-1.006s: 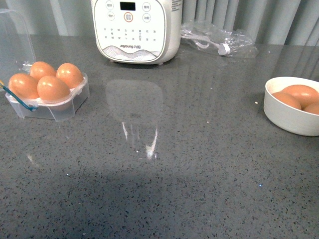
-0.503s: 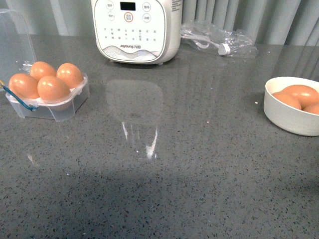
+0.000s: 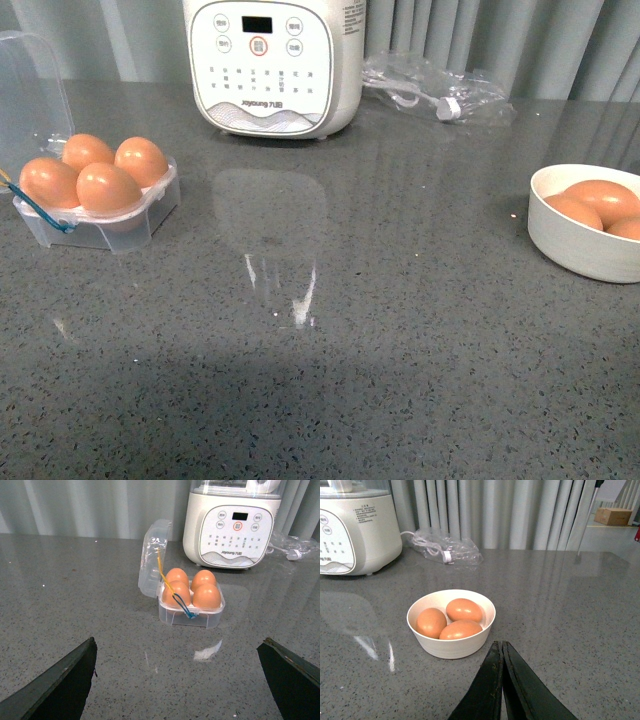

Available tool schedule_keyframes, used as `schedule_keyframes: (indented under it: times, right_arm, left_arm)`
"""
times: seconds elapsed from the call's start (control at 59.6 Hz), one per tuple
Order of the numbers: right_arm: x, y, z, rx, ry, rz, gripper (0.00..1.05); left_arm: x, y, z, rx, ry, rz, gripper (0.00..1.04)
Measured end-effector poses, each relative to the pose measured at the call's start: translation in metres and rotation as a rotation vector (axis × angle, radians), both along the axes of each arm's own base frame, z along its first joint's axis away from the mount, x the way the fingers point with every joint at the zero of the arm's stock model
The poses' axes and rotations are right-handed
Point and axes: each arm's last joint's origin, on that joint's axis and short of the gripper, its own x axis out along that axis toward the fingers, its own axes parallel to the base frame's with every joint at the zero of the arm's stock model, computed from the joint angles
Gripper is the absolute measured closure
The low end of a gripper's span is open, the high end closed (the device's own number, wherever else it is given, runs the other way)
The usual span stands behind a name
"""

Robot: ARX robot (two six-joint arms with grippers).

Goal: Put egg into box

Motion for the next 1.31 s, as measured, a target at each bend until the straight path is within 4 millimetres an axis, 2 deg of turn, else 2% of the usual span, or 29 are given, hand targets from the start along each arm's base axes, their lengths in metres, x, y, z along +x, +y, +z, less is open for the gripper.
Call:
schedule_keyframes:
  times: [0.084,0.755,0.906,1.157,1.224,1.308]
  right_arm:
    - [-0.002,0.000,-0.005,0.000,-0.010,0.000,1.02]
    - [-0.017,0.000,-0.005,0.000,-0.016,0.000,1.02]
    - [-0.027,0.000,-0.008,0.000,-0.006,0.000,1.02]
    - [-0.028,0.000,-0.008,0.000,-0.009,0.000,1.02]
    - [-0.028,0.000,-0.008,0.000,-0.009,0.000,0.88]
    - [-0.028,0.000,-0.008,0.000,-0.009,0.000,0.67]
  left_arm:
    - [0.000,0.000,0.000,0.000,0.000,0.000,0.07]
    - [0.000,0.000,0.000,0.000,0.000,0.000,0.07]
    - [0.000,0.000,0.000,0.000,0.000,0.000,0.07]
    - [0.000,0.000,0.000,0.000,0.000,0.000,0.07]
    - [0.000,0.000,0.000,0.000,0.000,0.000,0.07]
    - [0.000,0.000,0.000,0.000,0.000,0.000,0.07]
